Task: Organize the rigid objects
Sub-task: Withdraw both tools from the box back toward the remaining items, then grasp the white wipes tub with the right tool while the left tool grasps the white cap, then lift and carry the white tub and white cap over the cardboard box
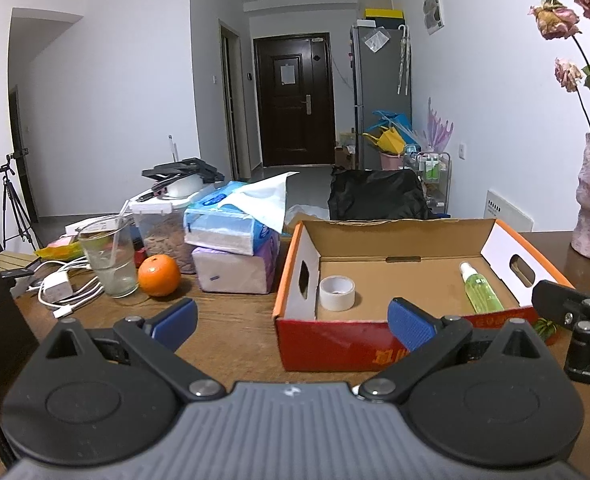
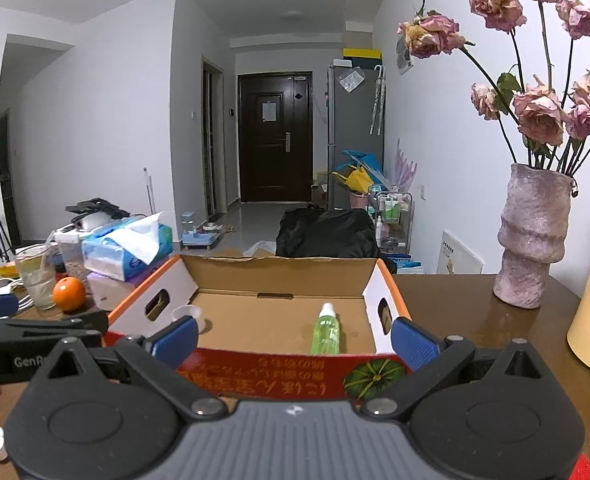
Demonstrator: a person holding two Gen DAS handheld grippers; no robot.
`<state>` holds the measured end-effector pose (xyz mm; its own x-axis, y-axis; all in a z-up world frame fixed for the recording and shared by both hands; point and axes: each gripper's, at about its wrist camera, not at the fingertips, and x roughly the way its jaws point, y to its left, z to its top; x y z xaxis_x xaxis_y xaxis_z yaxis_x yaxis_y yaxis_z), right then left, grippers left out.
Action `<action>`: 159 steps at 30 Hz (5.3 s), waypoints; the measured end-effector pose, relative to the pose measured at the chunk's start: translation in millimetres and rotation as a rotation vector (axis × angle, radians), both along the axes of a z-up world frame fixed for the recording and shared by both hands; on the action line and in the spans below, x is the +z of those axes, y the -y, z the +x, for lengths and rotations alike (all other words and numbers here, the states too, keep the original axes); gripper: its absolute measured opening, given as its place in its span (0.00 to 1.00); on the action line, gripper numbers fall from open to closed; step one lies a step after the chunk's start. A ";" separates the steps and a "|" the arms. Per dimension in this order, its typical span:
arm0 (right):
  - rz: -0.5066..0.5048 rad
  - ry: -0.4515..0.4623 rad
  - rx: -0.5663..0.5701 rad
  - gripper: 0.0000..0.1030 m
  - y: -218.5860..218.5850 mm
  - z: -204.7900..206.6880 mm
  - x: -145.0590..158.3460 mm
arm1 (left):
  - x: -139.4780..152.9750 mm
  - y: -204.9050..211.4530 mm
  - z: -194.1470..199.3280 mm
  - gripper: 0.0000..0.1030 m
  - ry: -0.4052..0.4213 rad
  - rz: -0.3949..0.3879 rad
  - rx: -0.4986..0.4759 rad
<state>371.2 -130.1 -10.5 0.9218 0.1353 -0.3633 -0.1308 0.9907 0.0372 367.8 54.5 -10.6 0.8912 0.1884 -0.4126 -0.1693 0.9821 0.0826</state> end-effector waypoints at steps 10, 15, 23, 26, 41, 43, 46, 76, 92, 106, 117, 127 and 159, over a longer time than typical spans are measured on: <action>-0.005 -0.005 0.035 1.00 -15.2 -36.1 0.0 | 4.4 -16.0 -37.4 1.00 0.001 -0.011 0.016; -0.009 -0.014 0.057 1.00 -24.4 -53.1 -3.8 | 2.7 -25.1 -52.7 1.00 -0.008 -0.015 0.021; -0.036 -0.029 0.081 1.00 -41.8 -78.2 -11.1 | -4.0 -35.9 -81.2 1.00 -0.027 -0.003 0.027; -0.044 -0.038 0.087 1.00 -46.7 -87.3 -14.9 | -8.8 -41.0 -91.9 1.00 -0.035 0.002 0.030; -0.093 -0.103 0.130 1.00 -76.5 -116.5 -40.6 | -38.8 -75.3 -125.4 1.00 -0.094 0.023 0.039; -0.099 -0.112 0.137 1.00 -80.8 -117.7 -44.2 | -41.7 -81.3 -127.9 1.00 -0.099 0.020 0.042; -0.103 -0.123 0.147 1.00 -86.3 -118.9 -50.0 | -45.3 -88.4 -131.1 1.00 -0.102 0.019 0.045; -0.110 -0.294 0.320 0.70 -137.0 -70.6 -95.0 | -59.5 -128.2 -128.4 1.00 -0.144 -0.048 0.056; -0.053 -0.212 0.301 0.62 -127.4 -77.2 -87.5 | -71.3 -126.8 -115.3 1.00 -0.191 -0.030 0.074; -0.015 -0.180 0.276 0.62 -114.2 -81.2 -77.3 | -83.0 -121.7 -94.6 0.76 -0.244 -0.055 0.072; -0.002 -0.172 0.274 0.62 -109.5 -84.0 -74.2 | -84.9 -113.5 -92.9 0.41 -0.247 -0.093 0.019; 0.011 -0.163 0.260 0.62 -101.0 -86.0 -71.3 | -82.6 -104.4 -94.9 0.41 -0.236 -0.095 0.032; 0.083 -0.109 0.133 0.62 -23.4 -72.0 -58.4 | -46.6 -16.1 -83.1 0.40 -0.131 -0.048 -0.056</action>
<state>299.1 -106.8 -68.9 0.8497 0.2868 -0.4425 -0.2507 0.9580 0.1394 284.7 70.7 -57.1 0.8377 0.1167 -0.5334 -0.1048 0.9931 0.0527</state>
